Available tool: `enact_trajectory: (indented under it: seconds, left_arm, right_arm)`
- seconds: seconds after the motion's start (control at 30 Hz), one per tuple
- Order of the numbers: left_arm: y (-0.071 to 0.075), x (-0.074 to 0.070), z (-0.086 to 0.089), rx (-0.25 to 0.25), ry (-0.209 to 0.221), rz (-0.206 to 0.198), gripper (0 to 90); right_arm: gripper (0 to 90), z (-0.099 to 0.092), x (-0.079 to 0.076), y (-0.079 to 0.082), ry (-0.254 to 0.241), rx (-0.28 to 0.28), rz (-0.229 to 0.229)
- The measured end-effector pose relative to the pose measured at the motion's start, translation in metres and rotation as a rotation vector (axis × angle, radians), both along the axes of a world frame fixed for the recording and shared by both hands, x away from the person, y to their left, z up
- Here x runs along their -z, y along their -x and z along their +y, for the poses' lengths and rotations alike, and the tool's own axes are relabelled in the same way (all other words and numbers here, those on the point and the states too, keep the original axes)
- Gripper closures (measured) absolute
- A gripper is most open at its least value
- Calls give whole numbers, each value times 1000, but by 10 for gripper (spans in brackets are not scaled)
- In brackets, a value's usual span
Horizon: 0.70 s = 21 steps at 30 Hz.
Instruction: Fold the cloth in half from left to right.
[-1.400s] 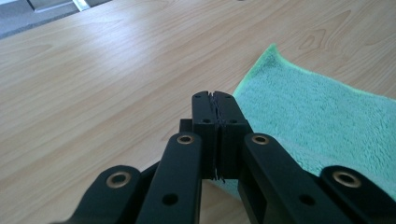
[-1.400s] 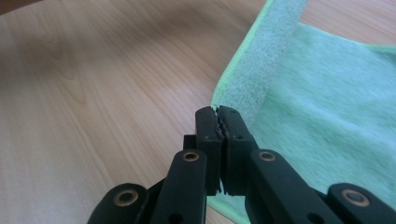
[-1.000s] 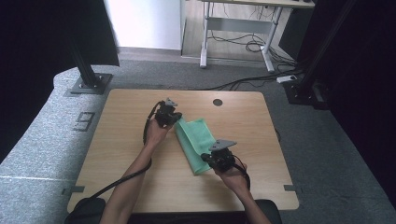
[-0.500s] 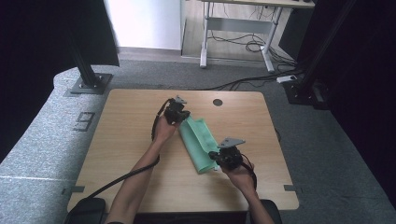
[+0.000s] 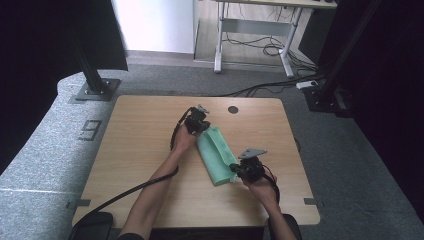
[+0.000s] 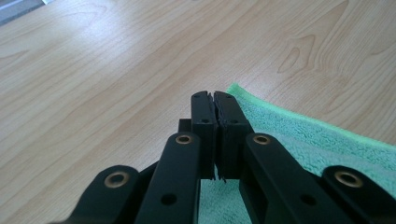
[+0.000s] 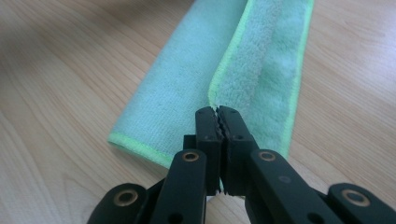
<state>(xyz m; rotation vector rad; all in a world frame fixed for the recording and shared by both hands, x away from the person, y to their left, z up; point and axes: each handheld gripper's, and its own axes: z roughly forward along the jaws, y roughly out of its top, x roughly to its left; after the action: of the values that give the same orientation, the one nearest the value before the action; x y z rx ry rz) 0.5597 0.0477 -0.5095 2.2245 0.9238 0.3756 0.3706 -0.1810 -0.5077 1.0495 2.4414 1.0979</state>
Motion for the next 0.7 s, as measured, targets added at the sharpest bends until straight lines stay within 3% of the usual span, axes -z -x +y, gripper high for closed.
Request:
enact_trajectory:
  seconds: [0.2, 0.3, 0.53, 0.7]
  left_arm:
    - [-3, 6, -4, -6, -3, 9, 856]
    - [-4, 7, -6, -12, -9, -2, 808]
    - [-2, 3, -5, -48, 14, -36, 539]
    - [1, -9, -1, -52, 26, -73, 369]
  right_arm:
    - [867, -3, 6, -3, 16, 9, 12]
    - [865, -4, 7, -3, 21, 11, 17]
    - [851, -9, 10, -6, 26, 29, 22]
    - [807, -15, 9, -8, 20, 55, 15]
